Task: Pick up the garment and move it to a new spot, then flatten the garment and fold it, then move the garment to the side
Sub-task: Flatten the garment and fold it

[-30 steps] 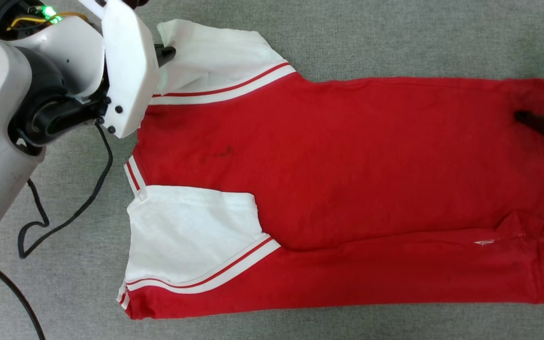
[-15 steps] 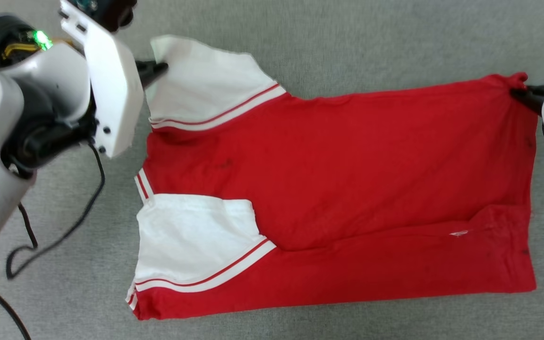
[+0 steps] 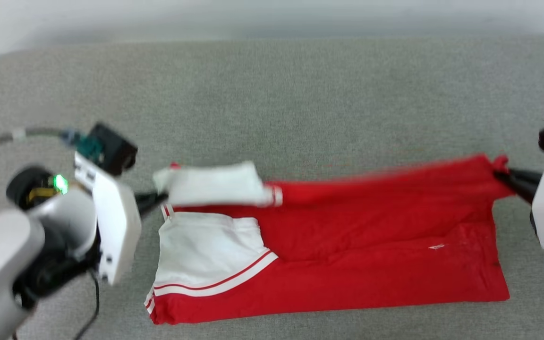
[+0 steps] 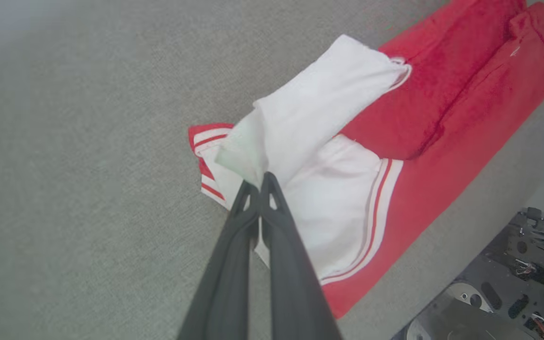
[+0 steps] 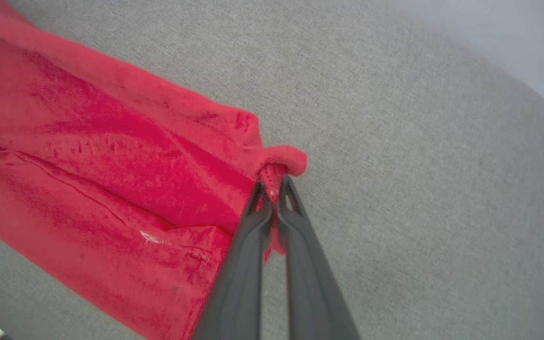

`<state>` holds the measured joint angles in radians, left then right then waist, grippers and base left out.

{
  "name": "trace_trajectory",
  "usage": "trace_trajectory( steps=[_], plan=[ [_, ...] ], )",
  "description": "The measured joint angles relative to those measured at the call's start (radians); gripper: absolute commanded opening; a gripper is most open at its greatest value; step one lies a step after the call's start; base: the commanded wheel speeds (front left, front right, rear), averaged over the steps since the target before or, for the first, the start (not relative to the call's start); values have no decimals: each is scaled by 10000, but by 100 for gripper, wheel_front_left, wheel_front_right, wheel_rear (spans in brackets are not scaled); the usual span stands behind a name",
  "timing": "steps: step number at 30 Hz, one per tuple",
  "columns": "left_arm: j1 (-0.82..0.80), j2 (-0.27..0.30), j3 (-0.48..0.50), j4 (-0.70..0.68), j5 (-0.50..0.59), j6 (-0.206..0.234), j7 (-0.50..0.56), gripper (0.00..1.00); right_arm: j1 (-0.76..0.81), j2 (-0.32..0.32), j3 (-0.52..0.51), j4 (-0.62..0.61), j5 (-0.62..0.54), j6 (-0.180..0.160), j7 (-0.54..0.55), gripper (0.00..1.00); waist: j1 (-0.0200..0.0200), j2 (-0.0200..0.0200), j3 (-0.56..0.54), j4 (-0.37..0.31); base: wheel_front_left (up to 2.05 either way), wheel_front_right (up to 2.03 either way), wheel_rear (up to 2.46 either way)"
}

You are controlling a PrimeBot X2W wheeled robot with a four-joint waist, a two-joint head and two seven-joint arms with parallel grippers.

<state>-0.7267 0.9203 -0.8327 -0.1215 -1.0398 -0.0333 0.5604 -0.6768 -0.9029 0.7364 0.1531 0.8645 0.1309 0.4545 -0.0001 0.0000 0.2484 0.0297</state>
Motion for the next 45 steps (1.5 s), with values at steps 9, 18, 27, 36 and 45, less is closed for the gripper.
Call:
trace_trajectory(
  steps=[9,18,27,36,45],
  plan=[
    [2389,385,-443,-497,-537,648,-1014,0,2068,10,-111,-96,-96,0,-614,0,-1,0,-225,-25,0,0,0],
    [3226,-370,-924,894,-863,472,-1444,0,2673,1012,-54,1195,-502,10,-1122,0,0,0,111,-106,0,0,0],
    [3306,-426,-401,1037,-428,686,-3041,100,2674,986,-489,825,-449,2,-2196,100,1,0,-315,-115,0,0,0],
    [3787,-872,1007,773,673,2382,-6859,100,3390,706,-2836,63,44,2,-3062,100,0,0,-718,-10,0,0,0],
    [4572,-2259,2671,1120,2127,4163,-8203,100,4537,1313,-4468,1028,616,0,-2683,100,1,0,-598,170,0,0,0]
  ],
)
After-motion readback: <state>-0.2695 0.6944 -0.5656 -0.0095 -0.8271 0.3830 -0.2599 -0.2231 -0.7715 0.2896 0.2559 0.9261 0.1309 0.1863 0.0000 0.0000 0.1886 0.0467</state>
